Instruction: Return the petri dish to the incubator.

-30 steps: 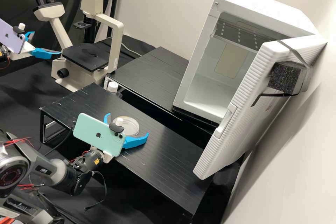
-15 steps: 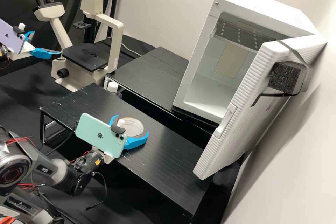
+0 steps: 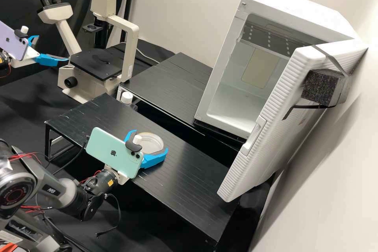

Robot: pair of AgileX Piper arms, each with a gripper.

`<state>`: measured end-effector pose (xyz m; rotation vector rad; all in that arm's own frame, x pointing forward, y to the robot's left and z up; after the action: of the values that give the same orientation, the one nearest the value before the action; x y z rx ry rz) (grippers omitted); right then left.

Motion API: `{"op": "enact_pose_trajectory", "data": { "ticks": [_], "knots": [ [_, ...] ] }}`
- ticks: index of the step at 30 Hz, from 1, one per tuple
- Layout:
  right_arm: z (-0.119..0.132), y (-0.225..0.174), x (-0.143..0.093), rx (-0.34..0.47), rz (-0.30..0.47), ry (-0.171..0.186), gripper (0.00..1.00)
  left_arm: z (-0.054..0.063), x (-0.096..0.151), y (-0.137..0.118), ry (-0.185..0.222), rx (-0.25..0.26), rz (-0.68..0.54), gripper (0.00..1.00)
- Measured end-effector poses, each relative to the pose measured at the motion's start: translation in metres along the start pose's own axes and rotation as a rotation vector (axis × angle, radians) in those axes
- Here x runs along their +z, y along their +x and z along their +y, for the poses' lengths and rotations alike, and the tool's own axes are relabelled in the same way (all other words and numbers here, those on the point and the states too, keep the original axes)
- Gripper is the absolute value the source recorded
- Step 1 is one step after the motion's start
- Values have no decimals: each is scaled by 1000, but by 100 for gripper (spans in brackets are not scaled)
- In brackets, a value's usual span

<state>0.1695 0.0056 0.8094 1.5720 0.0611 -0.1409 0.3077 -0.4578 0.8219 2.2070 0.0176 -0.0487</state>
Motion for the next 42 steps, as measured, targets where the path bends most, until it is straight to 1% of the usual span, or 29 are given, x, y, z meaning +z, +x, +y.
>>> {"op": "enact_pose_trajectory", "data": {
  "ticks": [2, 5, 6, 7, 8, 10, 11, 13, 14, 15, 16, 18, 20, 23, 25, 30, 37, 39, 42],
  "knots": [
    [1, 0, 1, 2, -3, -2, 0, 0, 0, 0, 0, 0, 0, 100],
    [2, -1, 3, 0, -1, -15, 0, 0, 0, 0, 0, 0, 0, 100],
    [5, -2, 4, 7, 8, -14, 0, 0, 0, 0, 0, 0, 0, 100],
    [6, -3, 4, 5, 21, -22, 0, 0, 0, 0, 0, 0, 0, 100],
    [9, -4, 7, 13, 32, -25, 0, 0, 0, 0, 0, 0, 0, 100],
    [18, -6, 12, 61, 62, -26, 0, 0, 0, 0, 0, 0, 0, 100],
    [22, -7, 16, 82, 66, -22, 0, 0, 0, 0, 0, 0, 0, 100],
    [26, -9, 22, 115, 37, -9, 0, 0, 0, 0, 0, 0, 0, 100],
    [29, -9, 24, 143, 15, 8, 0, 0, 0, 0, 0, 0, 0, 100],
    [33, -10, 26, 192, -3, 29, 0, 0, 0, 0, 0, 0, 0, 100],
    [35, -10, 26, 223, -12, 33, 0, 0, 0, 0, 0, 0, 0, 100],
    [40, -12, 29, 286, -36, 52, 0, 0, 0, 0, 0, 0, 0, 100],
    [44, -11, 32, 317, -58, 64, 0, 0, 0, 0, 0, 0, 0, 100],
    [53, -3, 37, 342, -73, 71, 0, 0, 0, 0, 0, 0, 0, 100],
    [65, 6, 38, 372, -70, 70, 0, 0, 0, 0, 0, 0, 0, 100],
    [97, 34, 44, 466, -66, 84, 0, 0, 0, 0, 0, 0, 0, 100],
    [135, 68, 44, 566, -21, 74, 0, 0, 0, 0, 0, 0, 0, 100],
    [143, 78, 41, 588, -3, 61, 0, 0, 0, 0, 0, 0, 0, 100],
    [151, 96, 34, 598, 33, 42, 0, 0, 0, 0, 0, 0, 0, 100]
  ]
}}
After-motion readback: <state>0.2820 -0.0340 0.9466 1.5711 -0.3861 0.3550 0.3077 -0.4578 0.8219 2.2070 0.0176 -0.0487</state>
